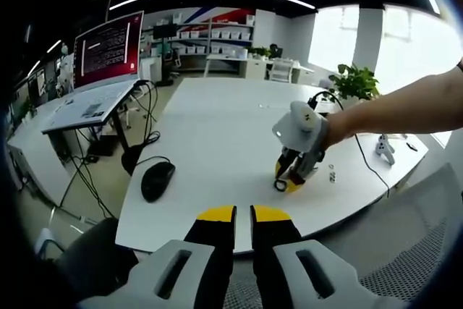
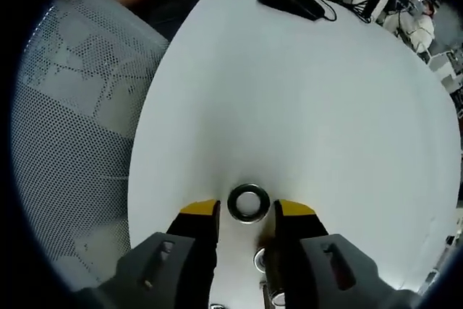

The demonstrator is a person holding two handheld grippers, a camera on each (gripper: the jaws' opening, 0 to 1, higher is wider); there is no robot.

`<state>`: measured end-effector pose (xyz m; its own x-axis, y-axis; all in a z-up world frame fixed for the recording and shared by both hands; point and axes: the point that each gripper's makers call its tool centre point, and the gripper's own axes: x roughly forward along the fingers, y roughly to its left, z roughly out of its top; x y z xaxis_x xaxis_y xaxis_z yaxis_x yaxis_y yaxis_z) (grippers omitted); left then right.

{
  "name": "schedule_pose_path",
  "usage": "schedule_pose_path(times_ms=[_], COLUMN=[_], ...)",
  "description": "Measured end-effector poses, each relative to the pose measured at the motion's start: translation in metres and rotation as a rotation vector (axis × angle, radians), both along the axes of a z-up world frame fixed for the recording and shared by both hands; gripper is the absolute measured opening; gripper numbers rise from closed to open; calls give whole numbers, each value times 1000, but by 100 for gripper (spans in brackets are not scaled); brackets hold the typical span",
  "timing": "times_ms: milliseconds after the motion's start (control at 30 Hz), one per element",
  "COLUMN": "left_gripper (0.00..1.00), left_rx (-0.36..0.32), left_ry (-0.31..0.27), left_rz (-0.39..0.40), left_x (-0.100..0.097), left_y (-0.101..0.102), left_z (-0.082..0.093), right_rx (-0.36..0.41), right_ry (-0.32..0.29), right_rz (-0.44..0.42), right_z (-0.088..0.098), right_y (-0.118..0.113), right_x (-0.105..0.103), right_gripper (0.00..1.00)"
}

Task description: Place the washer onto the threaded stud by aligning its center hole with the stud, sliding it down to the base, and recovering from edge contact or off-axis alignment until the washer reaches the visible bottom stop.

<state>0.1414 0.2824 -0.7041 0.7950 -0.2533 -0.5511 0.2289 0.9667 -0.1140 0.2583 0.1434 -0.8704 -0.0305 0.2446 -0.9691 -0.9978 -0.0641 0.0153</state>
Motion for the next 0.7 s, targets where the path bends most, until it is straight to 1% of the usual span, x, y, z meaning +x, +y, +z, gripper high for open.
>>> schedule_pose_path(times_ms=[67, 200, 300, 333, 433, 500, 533, 600, 700], left_gripper=[5, 5, 5, 5, 5, 5, 5, 5, 5], left_rx=[0, -1, -2, -2, -2, -3, -3, -3, -3], left_ry=[1, 1, -1, -1, -1, -2, -2, -2, -2], left_rz=[-1, -5, -3, -2, -4, -3, -3, -1, 0], left_x=[0, 0, 0, 0, 0, 0, 0, 0, 0], left_y=[0, 0, 0, 0, 0, 0, 0, 0, 0], left_z=[0, 0, 0, 0, 0, 1, 1, 1, 1], right_rx=[-1, -3, -14, -18, -29, -31, -27, -37, -38], right_ry=[-17, -17, -19, -21, -26, -46, -67, -70, -74], right_rz=[9, 6, 17, 19, 25, 74, 115, 71, 69], right_z=[-1, 0, 0, 0, -1, -1, -1, -1, -1], right_y=[-1, 1, 2, 1, 1, 1, 2, 1, 2], right_x=[1, -1, -3, -3, -2, -2, -3, -5, -4], right_gripper=[31, 30, 28, 26, 26, 25, 25, 25, 24])
